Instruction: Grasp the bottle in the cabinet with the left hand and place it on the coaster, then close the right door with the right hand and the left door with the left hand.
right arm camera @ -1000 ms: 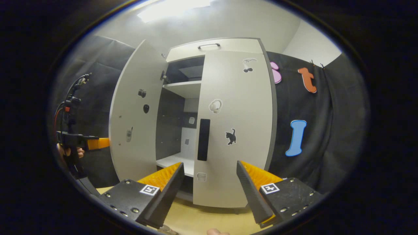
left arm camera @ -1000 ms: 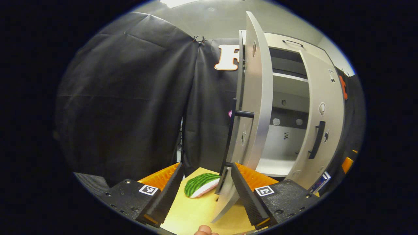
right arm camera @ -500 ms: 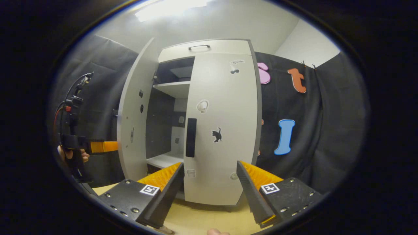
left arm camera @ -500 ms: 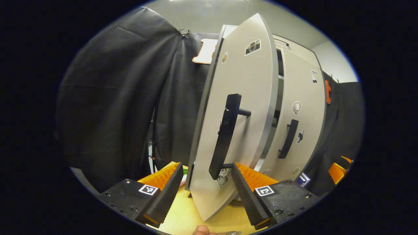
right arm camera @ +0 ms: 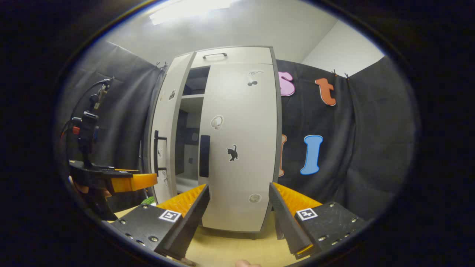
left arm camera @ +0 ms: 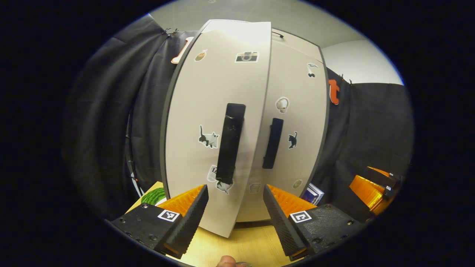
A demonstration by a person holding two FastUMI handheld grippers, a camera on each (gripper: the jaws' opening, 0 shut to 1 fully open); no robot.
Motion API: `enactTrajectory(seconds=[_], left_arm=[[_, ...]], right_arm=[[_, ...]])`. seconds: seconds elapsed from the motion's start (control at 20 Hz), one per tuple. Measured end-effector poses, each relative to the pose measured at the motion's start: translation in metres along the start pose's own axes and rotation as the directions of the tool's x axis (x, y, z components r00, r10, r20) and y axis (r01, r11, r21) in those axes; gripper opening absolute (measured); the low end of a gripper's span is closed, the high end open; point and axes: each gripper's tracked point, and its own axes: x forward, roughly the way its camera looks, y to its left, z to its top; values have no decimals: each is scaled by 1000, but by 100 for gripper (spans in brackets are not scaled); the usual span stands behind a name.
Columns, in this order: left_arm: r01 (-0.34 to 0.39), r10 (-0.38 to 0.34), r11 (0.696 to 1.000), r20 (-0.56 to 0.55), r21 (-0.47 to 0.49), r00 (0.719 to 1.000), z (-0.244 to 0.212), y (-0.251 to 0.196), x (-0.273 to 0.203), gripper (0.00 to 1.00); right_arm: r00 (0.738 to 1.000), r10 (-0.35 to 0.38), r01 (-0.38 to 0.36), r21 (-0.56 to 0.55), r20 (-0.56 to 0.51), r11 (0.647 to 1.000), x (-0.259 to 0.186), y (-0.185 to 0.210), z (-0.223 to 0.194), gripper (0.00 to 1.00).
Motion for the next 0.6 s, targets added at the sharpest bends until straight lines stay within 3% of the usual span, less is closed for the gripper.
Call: enactTrajectory(seconds=[0.25,0.6], left_arm=[[4,-5,999,30,45,1000,14,-9,-8,92],[-61,48,995,158,82,986,53,-3,-28,93]], right_arm=[[1000,-7,7,23,4,1000,-2,-4,3,97],[999,-21,20,18,50,1000,-4,-7,22,97]])
